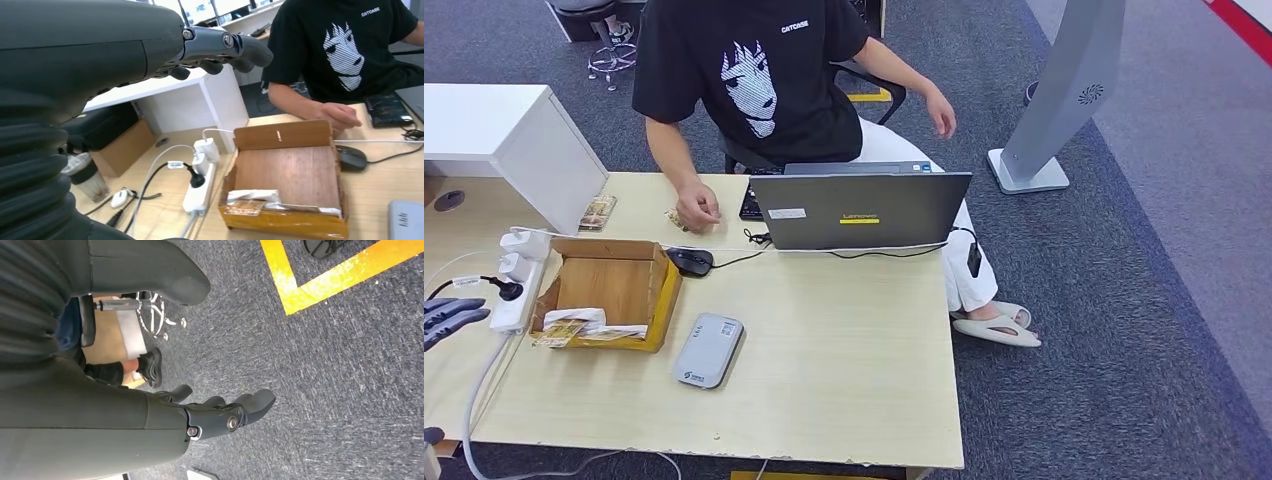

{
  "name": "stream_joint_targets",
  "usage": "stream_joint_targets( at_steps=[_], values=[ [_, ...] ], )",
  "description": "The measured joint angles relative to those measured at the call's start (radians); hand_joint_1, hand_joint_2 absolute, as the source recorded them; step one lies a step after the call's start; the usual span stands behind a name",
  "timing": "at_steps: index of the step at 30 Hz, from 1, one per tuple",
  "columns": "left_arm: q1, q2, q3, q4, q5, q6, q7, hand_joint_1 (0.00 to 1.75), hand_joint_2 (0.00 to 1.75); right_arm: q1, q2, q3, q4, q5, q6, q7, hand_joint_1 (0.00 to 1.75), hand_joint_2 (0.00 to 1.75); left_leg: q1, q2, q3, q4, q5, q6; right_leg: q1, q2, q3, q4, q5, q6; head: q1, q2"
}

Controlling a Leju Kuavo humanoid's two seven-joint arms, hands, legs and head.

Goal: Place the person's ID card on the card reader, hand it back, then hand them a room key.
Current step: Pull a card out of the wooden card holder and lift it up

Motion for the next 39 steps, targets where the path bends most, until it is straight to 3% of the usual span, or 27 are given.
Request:
stream_joint_targets(
  at_steps=[3,6,10,13,17,25,39],
  values=[
    [0.033,0.0,0.002,-0.001,-0.061,0.051,0.008,0.0,1.75,0.0,0.002,-0.001,0.0,0.006,0.001,0.0,0.0,1.75,0.0,-0.001,0.0,0.0,0.0,0.0,0.0,-0.001,0.0,0.0,0.0,0.0,0.0,0.0],
    [0.023,-0.009,-0.044,0.024,-0.199,0.161,0.034,0.0,1.75,-0.001,0.005,-0.001,0.0,0.018,0.002,0.0,0.0,1.75,0.0,-0.002,0.0,0.0,0.0,0.0,0.0,-0.002,0.001,0.0,0.0,0.0,0.0,0.0],
    [-0.077,-0.057,-0.211,0.138,-0.482,0.362,0.083,0.0,1.75,-0.003,0.011,-0.001,0.0,0.035,0.006,0.001,0.0,1.75,0.0,-0.004,0.001,0.0,0.0,0.0,0.0,-0.004,0.001,0.0,0.0,0.0,0.0,0.0],
    [-0.157,-0.107,-0.348,0.235,-0.605,0.446,0.11,0.0,1.75,-0.004,0.014,-0.001,0.0,0.041,0.01,0.002,0.0,1.75,0.0,-0.005,0.0,0.0,0.001,0.0,0.0,-0.004,0.002,0.0,0.0,0.0,0.0,0.0],
    [-0.215,-0.155,-0.46,0.316,-0.63,0.475,0.124,0.0,1.75,-0.007,0.015,-0.001,0.0,0.052,0.013,0.004,0.0,1.75,0.0,-0.005,0.0,0.0,0.001,0.0,0.0,-0.004,0.001,0.0,0.0,0.0,0.0,0.0],
    [-0.321,-0.256,-0.576,0.468,-0.733,0.54,0.132,0.0,1.75,-0.011,0.016,0.0,0.0,0.07,0.016,0.007,0.0,1.75,-0.001,-0.005,0.0,0.0,0.001,0.0,0.0,-0.004,0.001,-0.001,0.0,0.0,0.0,0.0],
    [-0.396,-0.308,-0.643,0.552,-0.699,0.509,0.106,0.0,1.75,-0.012,0.016,0.0,0.0,0.077,0.014,0.008,0.0,1.75,0.0,-0.005,0.0,0.0,0.001,0.0,0.0,-0.004,0.0,0.0,0.0,0.0,0.0,0.0]
  ],
)
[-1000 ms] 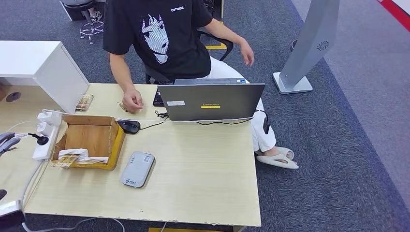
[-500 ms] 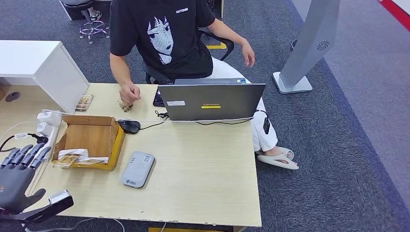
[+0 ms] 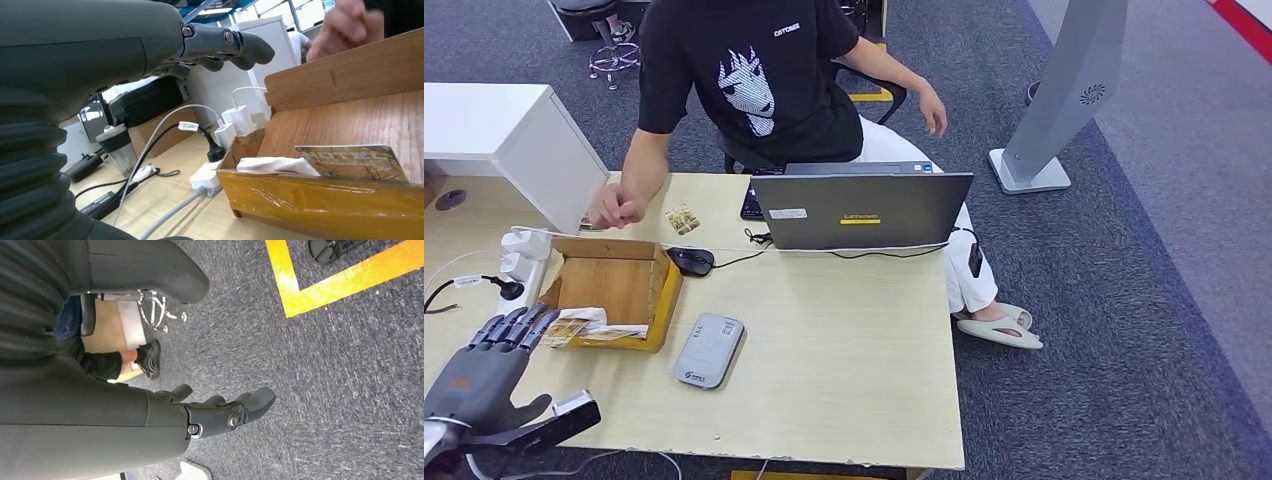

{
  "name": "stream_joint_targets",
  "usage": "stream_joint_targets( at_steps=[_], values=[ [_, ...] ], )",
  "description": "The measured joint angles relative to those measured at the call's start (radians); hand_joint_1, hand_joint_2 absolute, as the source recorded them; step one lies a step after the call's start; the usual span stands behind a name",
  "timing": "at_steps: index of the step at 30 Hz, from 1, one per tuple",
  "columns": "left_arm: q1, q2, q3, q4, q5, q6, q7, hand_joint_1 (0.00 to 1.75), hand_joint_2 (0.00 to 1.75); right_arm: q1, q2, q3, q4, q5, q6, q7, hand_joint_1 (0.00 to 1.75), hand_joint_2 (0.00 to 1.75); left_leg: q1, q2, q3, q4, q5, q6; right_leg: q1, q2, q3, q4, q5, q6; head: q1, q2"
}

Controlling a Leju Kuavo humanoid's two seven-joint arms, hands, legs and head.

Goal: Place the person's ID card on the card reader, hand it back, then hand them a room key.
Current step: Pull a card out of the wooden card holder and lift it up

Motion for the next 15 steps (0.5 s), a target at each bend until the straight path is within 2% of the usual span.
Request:
stream_joint_targets(
  at_steps=[15],
  values=[
    [-0.129,-0.06,-0.061,0.108,-0.025,0.017,-0.036,0.0,1.75,-0.001,0.0,0.005,0.0,0.023,0.003,0.0,0.0,1.75,0.0,0.0,0.0,0.0,0.0,0.0,0.0,0.0,0.0,0.0,0.0,0.0,0.0,0.0]
  ],
)
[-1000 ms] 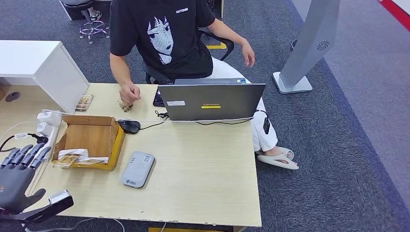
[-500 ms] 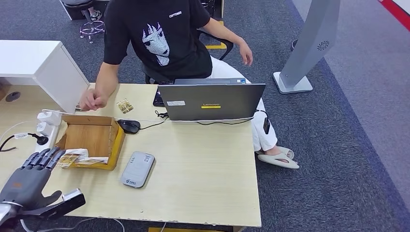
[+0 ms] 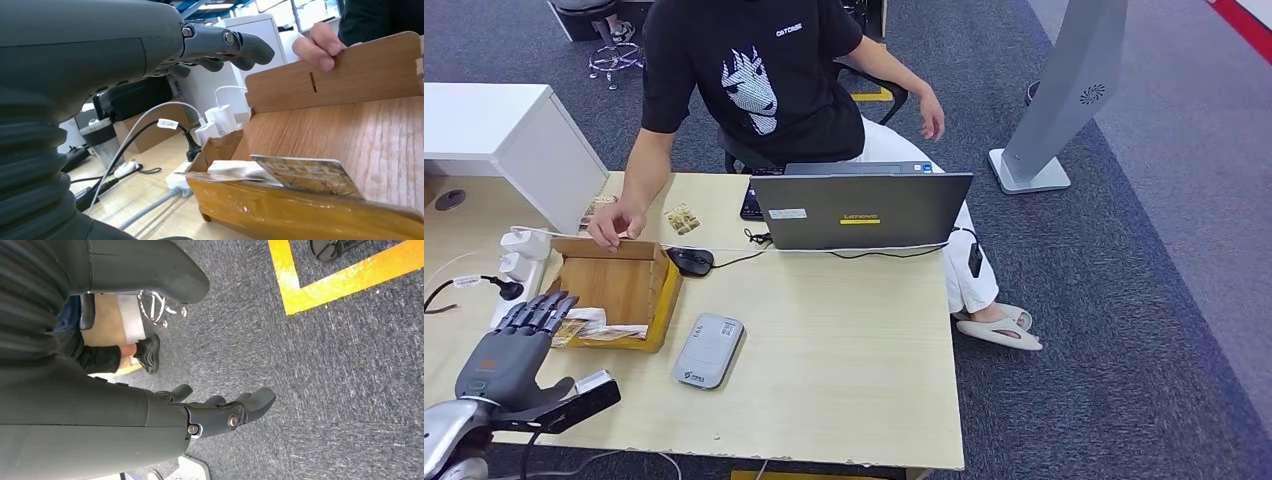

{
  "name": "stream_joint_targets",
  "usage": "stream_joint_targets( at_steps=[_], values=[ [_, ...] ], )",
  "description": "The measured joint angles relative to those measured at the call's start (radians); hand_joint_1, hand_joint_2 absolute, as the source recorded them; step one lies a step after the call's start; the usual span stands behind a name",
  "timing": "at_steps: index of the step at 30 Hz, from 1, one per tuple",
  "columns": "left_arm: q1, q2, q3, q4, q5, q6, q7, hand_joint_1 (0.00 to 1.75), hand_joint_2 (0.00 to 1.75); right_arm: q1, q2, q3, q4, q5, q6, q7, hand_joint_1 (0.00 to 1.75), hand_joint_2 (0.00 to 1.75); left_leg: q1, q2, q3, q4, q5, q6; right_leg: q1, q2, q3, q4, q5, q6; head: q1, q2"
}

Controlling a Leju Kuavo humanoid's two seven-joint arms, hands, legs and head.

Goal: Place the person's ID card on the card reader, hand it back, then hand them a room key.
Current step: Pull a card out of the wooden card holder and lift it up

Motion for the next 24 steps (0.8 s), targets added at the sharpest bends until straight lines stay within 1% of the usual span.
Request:
stream_joint_targets(
  at_steps=[6,16,19,24],
  values=[
    [-0.044,-0.028,-0.023,0.048,-0.019,0.016,-0.004,0.0,1.75,0.0,0.0,0.002,0.0,0.01,0.001,0.0,0.0,1.75,0.0,0.0,0.0,0.0,0.0,0.0,0.0,0.0,0.0,0.0,0.0,0.0,0.0,0.0],
    [-0.086,-0.062,-0.054,0.096,-0.044,0.027,-0.006,0.0,1.75,-0.001,0.0,0.009,0.0,0.021,0.001,0.0,0.0,1.75,0.0,0.0,0.0,0.0,0.0,0.0,0.0,0.001,0.0,0.0,0.0,0.0,0.0,0.0],
    [-0.098,-0.072,-0.059,0.108,-0.048,0.03,-0.009,0.01,1.75,-0.002,0.0,0.013,0.0,0.023,0.001,0.0,0.0,1.75,0.0,0.0,0.0,0.0,0.0,0.0,0.0,0.001,0.0,0.0,0.0,0.0,0.0,0.0],
    [-0.121,-0.085,-0.074,0.133,-0.055,0.034,-0.021,0.1,1.75,-0.002,0.0,0.018,0.0,0.026,0.001,0.0,0.0,1.75,0.0,0.0,0.0,0.0,0.0,0.0,0.0,0.001,0.0,0.0,0.0,0.0,0.0,0.0]
  ],
)
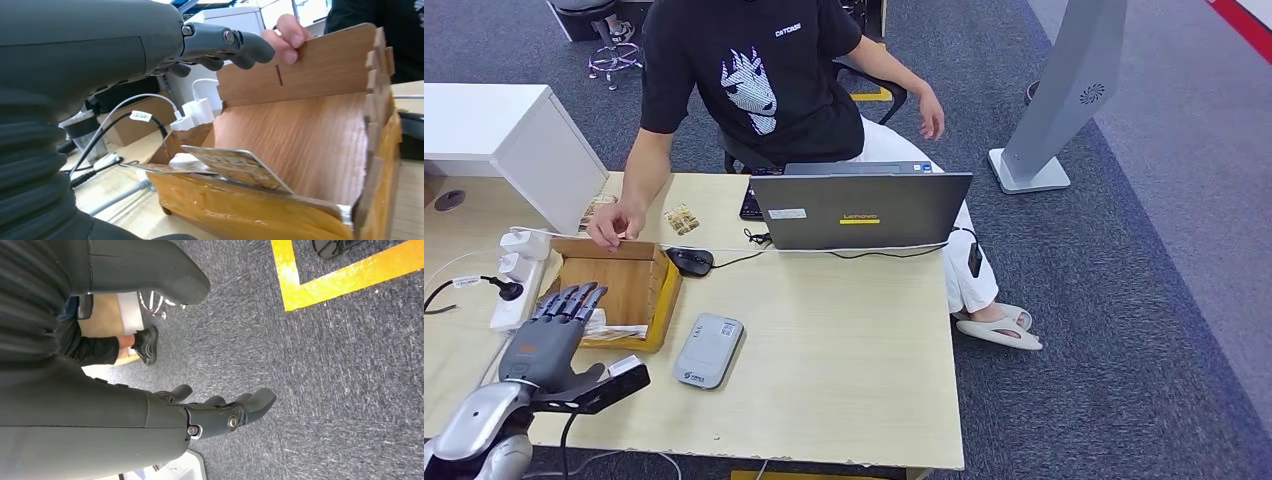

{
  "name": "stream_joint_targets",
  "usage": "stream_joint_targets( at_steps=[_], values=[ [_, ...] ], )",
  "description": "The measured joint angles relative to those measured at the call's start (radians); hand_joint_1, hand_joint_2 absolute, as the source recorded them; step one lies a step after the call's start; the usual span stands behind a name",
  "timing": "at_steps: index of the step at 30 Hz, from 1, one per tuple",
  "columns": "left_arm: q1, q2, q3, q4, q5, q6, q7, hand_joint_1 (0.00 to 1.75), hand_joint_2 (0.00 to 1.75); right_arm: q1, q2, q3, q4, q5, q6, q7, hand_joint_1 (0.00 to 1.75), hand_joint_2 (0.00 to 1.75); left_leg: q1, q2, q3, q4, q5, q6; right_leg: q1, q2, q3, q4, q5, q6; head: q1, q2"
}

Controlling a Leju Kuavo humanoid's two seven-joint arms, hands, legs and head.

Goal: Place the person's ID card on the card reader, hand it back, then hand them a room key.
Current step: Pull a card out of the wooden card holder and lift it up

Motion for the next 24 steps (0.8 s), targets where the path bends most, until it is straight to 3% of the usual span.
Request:
stream_joint_targets(
  at_steps=[5,9,13,14,24],
  values=[
    [-0.024,-0.01,-0.012,0.022,-0.002,0.002,-0.001,0.35,1.75,-0.001,0.0,0.002,0.0,0.004,0.0,0.0,0.0,1.75,0.0,0.0,0.0,0.0,0.0,0.0,0.0,0.0,0.0,0.0,0.0,0.0,0.0,0.0],
    [-0.039,-0.015,-0.022,0.036,-0.003,0.002,-0.002,0.45,1.75,-0.001,0.0,0.002,0.0,0.006,0.0,0.0,0.0,1.75,0.0,0.0,0.0,0.0,0.0,0.0,0.0,0.0,0.0,0.0,0.0,0.0,0.0,0.0],
    [-0.049,-0.017,-0.031,0.047,-0.003,0.002,-0.002,1.42,1.75,-0.002,0.0,0.002,0.0,0.007,0.0,0.0,0.0,1.75,0.0,0.0,0.0,0.0,0.0,0.0,0.0,0.0,0.0,0.0,0.0,0.0,0.0,0.0],
    [-0.051,-0.017,-0.032,0.049,-0.003,0.002,-0.001,1.51,1.75,-0.002,0.0,0.002,0.0,0.007,0.0,0.0,0.0,1.75,0.0,0.0,0.0,0.0,0.0,0.0,0.0,0.0,0.0,0.0,0.0,0.0,0.0,0.0],
    [-0.057,-0.016,-0.046,0.054,-0.003,0.002,-0.001,1.54,1.75,-0.002,0.0,0.002,0.0,0.007,-0.001,0.0,0.0,1.75,0.0,0.0,0.0,0.0,0.0,0.0,0.0,0.0,0.0,0.0,0.0,0.0,0.0,0.0]
  ],
)
